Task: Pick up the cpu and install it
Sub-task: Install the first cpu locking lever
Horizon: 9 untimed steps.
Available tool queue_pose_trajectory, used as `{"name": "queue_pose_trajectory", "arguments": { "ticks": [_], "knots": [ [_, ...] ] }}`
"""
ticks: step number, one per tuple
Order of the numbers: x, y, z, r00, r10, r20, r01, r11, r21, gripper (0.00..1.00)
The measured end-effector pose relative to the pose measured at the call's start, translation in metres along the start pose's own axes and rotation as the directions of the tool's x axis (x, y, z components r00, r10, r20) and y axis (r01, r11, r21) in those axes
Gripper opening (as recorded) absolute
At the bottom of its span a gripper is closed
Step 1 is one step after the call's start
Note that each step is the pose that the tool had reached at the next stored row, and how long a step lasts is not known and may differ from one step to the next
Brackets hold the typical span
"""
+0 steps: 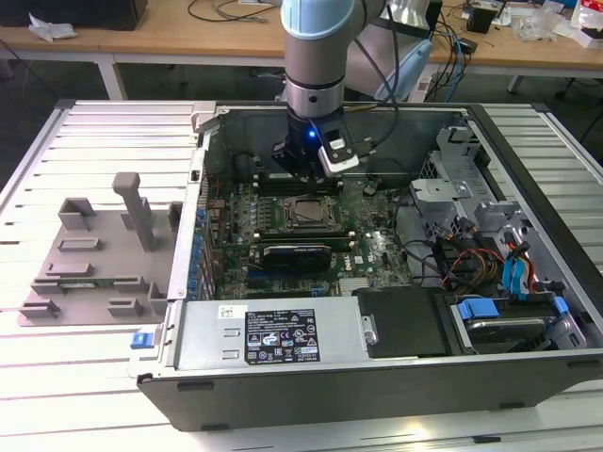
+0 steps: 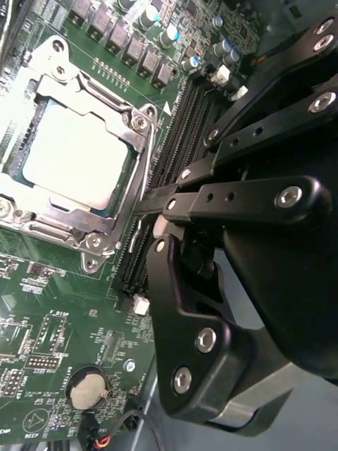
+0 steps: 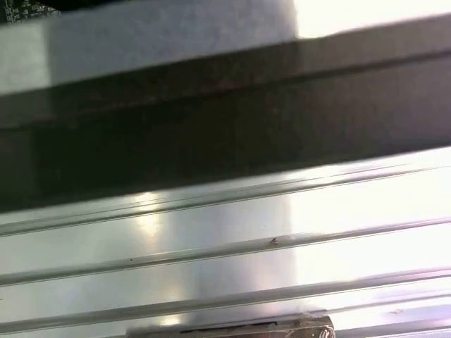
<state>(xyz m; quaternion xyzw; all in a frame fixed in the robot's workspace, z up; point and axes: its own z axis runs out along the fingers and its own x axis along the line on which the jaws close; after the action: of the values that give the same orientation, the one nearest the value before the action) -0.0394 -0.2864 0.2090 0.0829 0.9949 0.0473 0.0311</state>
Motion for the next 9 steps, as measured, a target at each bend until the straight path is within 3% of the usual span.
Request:
{"name": "queue_pose_trajectory", "arguments": {
  "ticks": [9],
  "knots": [
    [0.0057,-0.0017,0.0077,0.9993,0.033,0.0179,-0.033,0.9993,0.0162,0.11]
  ]
}}
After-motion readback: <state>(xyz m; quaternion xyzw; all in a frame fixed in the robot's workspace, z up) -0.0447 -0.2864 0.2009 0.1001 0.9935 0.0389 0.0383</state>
